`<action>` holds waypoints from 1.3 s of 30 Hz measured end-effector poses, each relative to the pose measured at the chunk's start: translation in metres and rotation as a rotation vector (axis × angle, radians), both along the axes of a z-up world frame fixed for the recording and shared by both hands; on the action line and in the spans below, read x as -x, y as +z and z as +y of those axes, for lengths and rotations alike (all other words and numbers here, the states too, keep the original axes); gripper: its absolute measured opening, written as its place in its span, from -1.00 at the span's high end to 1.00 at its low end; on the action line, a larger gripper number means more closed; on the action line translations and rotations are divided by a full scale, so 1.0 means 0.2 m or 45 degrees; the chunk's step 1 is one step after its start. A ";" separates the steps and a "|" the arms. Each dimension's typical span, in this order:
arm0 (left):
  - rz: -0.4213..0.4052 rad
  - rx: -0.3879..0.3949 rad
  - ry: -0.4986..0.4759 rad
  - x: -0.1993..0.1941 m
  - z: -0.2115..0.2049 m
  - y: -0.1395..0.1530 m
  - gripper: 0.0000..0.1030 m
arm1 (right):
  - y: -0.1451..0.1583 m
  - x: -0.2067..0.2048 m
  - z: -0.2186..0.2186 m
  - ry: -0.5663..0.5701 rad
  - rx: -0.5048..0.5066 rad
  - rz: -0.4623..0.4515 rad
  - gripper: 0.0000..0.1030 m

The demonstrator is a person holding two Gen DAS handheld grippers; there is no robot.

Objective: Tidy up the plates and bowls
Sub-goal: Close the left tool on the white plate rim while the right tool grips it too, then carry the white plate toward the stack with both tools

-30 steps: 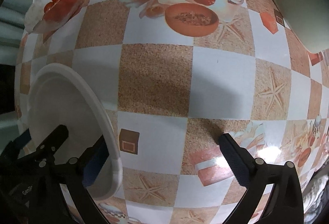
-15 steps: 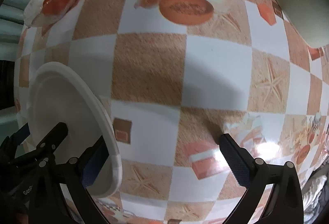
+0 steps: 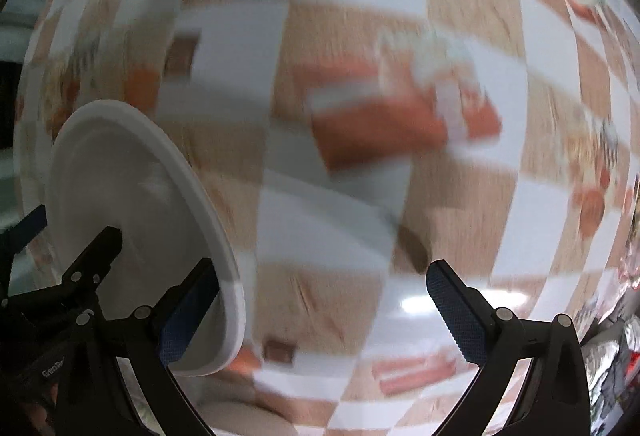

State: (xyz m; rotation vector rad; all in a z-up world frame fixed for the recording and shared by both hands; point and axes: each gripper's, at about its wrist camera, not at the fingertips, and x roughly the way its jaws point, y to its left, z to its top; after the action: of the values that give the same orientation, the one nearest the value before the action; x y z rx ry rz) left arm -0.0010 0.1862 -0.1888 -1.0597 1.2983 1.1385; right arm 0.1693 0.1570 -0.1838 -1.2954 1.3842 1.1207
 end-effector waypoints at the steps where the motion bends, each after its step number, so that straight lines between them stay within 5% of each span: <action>1: 0.002 0.004 -0.015 -0.01 -0.04 0.00 -0.98 | 0.00 -0.01 -0.05 0.008 0.013 0.002 -1.00; 10: -0.024 0.058 -0.039 -0.08 -0.37 -0.04 -0.98 | -0.05 -0.11 -0.39 -0.072 0.093 0.069 -1.00; 19: -0.062 0.050 -0.026 0.01 -0.42 -0.09 -1.00 | -0.06 -0.11 -0.34 -0.166 0.072 0.025 -1.00; 22: -0.034 0.004 -0.109 -0.06 -0.43 -0.05 -0.75 | -0.06 -0.06 -0.25 -0.174 0.074 0.029 -0.99; 28: -0.109 0.009 -0.199 -0.18 -0.45 0.00 0.09 | 0.01 0.05 -0.27 -0.083 -0.015 0.066 -0.20; 31: -0.166 0.034 -0.204 -0.24 -0.43 -0.01 0.37 | 0.04 0.09 -0.26 -0.073 -0.027 0.121 0.54; 39: -0.143 -0.023 -0.198 -0.23 -0.38 0.14 0.48 | 0.11 0.05 -0.24 -0.154 -0.014 0.225 0.57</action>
State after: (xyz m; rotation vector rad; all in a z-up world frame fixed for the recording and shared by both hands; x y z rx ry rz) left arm 0.0442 0.1111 -0.1610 -0.9782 1.2564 0.9593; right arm 0.1594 0.1097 -0.1627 -1.1099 1.5621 1.1802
